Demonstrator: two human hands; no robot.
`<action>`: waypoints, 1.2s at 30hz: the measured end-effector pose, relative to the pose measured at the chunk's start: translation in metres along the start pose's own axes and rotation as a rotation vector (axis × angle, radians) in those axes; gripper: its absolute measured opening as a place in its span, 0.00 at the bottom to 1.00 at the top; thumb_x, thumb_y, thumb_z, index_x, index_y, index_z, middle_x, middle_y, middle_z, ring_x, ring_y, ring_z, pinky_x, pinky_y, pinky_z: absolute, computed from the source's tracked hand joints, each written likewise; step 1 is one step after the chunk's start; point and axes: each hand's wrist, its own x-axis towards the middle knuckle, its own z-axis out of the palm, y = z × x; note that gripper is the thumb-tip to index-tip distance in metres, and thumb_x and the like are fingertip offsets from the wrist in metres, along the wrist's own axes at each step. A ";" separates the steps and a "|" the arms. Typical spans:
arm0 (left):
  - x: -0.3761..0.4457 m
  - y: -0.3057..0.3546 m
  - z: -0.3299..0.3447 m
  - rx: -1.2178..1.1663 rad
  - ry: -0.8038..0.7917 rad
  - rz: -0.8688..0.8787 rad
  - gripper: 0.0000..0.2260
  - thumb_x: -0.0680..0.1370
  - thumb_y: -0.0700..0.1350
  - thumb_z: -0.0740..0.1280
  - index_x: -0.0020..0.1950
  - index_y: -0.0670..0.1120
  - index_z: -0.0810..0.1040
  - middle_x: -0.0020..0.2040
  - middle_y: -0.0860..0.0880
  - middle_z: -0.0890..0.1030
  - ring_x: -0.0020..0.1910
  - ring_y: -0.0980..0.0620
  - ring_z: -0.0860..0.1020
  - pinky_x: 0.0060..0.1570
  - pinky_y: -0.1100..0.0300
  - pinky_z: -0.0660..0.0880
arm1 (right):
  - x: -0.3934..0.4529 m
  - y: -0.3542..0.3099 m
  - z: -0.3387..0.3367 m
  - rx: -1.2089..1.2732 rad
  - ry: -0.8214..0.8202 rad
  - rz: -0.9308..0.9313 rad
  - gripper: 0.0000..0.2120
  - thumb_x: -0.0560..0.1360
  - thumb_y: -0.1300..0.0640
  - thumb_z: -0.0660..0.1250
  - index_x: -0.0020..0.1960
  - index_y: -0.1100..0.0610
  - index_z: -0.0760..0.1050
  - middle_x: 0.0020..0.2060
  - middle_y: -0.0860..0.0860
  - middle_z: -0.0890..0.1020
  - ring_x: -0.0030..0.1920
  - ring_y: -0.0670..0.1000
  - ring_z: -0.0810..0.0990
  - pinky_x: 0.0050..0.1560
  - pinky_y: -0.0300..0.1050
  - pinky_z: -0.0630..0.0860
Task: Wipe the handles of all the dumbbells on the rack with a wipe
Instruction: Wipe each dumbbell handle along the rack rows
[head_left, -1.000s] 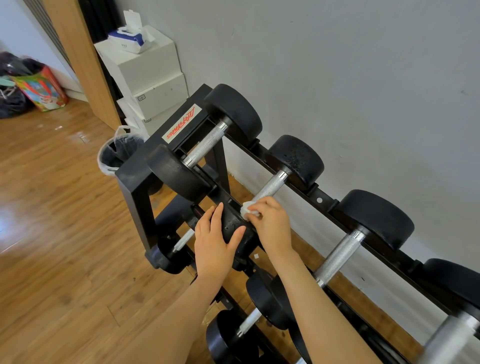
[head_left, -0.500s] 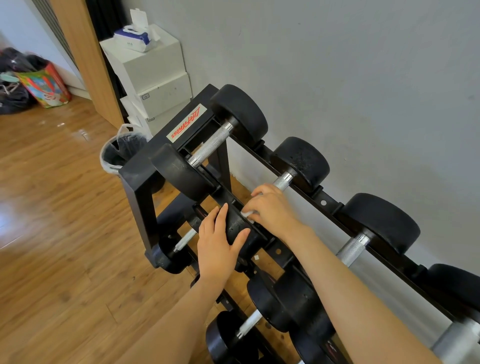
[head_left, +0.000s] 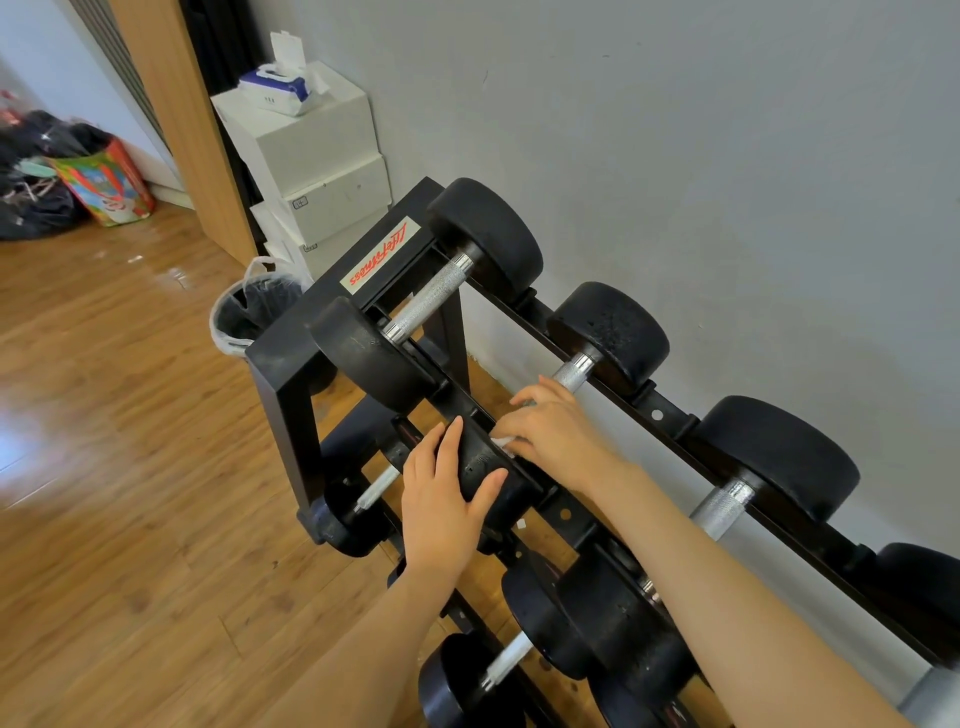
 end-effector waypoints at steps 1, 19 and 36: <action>0.000 0.000 0.000 -0.001 -0.001 0.000 0.33 0.76 0.60 0.65 0.78 0.52 0.59 0.75 0.50 0.63 0.74 0.51 0.57 0.73 0.50 0.59 | -0.005 0.000 0.001 0.003 0.039 -0.016 0.12 0.77 0.59 0.66 0.59 0.51 0.80 0.62 0.53 0.76 0.70 0.55 0.61 0.70 0.42 0.48; -0.001 0.001 -0.001 0.007 -0.008 -0.016 0.35 0.75 0.64 0.62 0.79 0.53 0.58 0.75 0.51 0.62 0.74 0.51 0.56 0.72 0.52 0.58 | -0.021 0.006 0.048 0.358 0.521 0.478 0.16 0.74 0.59 0.70 0.61 0.55 0.78 0.51 0.49 0.76 0.51 0.45 0.75 0.47 0.37 0.78; -0.001 0.002 0.000 0.034 0.007 -0.027 0.33 0.76 0.59 0.66 0.79 0.53 0.59 0.75 0.50 0.63 0.75 0.51 0.57 0.71 0.52 0.58 | -0.027 -0.006 0.068 0.733 0.480 0.621 0.06 0.71 0.58 0.74 0.47 0.54 0.80 0.42 0.49 0.83 0.42 0.44 0.82 0.44 0.38 0.79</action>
